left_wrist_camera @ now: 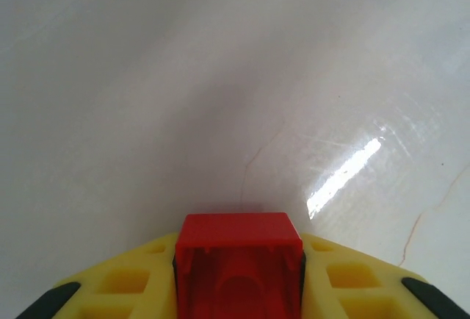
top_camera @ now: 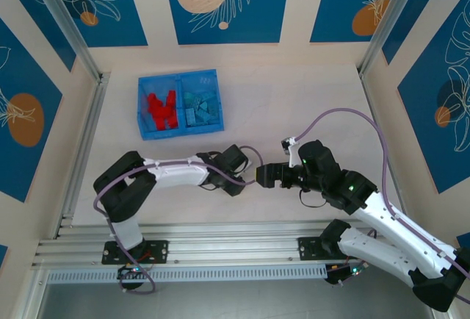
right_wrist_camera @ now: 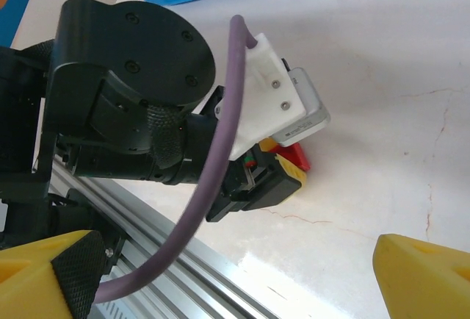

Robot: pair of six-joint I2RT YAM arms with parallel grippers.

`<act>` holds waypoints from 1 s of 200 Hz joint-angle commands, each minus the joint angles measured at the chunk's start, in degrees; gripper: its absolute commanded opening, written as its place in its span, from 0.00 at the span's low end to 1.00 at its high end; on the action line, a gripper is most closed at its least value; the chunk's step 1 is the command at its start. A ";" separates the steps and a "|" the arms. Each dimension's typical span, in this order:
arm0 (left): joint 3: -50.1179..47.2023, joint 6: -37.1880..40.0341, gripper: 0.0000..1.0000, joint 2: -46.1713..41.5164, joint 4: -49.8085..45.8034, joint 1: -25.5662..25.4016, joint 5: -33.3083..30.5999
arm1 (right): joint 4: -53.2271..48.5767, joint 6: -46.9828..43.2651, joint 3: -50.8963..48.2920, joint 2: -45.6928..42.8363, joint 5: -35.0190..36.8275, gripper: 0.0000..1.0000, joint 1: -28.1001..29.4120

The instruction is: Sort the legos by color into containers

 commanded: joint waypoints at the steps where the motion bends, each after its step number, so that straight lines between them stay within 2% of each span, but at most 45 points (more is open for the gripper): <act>1: -2.67 -2.27 0.29 -6.16 2.17 1.50 -0.30 | 1.37 -0.05 0.37 -0.08 -1.54 0.95 0.19; 39: -3.47 -2.03 0.28 -19.09 -0.53 10.47 -2.38 | 1.44 -0.23 0.67 -0.09 -1.54 0.95 0.26; 60: -2.05 -1.27 0.28 -24.39 -2.13 20.22 -2.22 | 2.20 0.12 0.07 -0.03 -1.58 0.95 0.22; 80: 1.83 -0.87 0.27 -24.26 -3.25 30.93 -0.88 | 3.22 0.31 -0.28 0.45 -1.97 0.95 0.17; 105: 7.28 -1.74 0.25 -18.84 -1.40 41.68 -2.92 | 4.02 0.15 0.07 1.48 -2.15 0.95 0.20; 127: 12.48 -6.66 0.25 -11.02 1.47 47.95 -1.84 | 4.44 -0.42 0.99 2.46 -2.25 0.95 0.19; 141: 17.05 -8.74 0.28 -5.49 1.92 49.57 -0.87 | 4.12 -0.84 1.74 3.08 -2.17 0.95 0.16; 187: 35.52 -9.40 0.31 10.71 -4.14 51.54 -4.88 | 4.91 -0.26 2.72 4.05 -3.50 0.95 0.26; 200: 38.74 -9.03 0.37 12.75 -5.09 51.86 -5.38 | 4.82 0.11 2.71 4.26 -3.92 0.95 0.38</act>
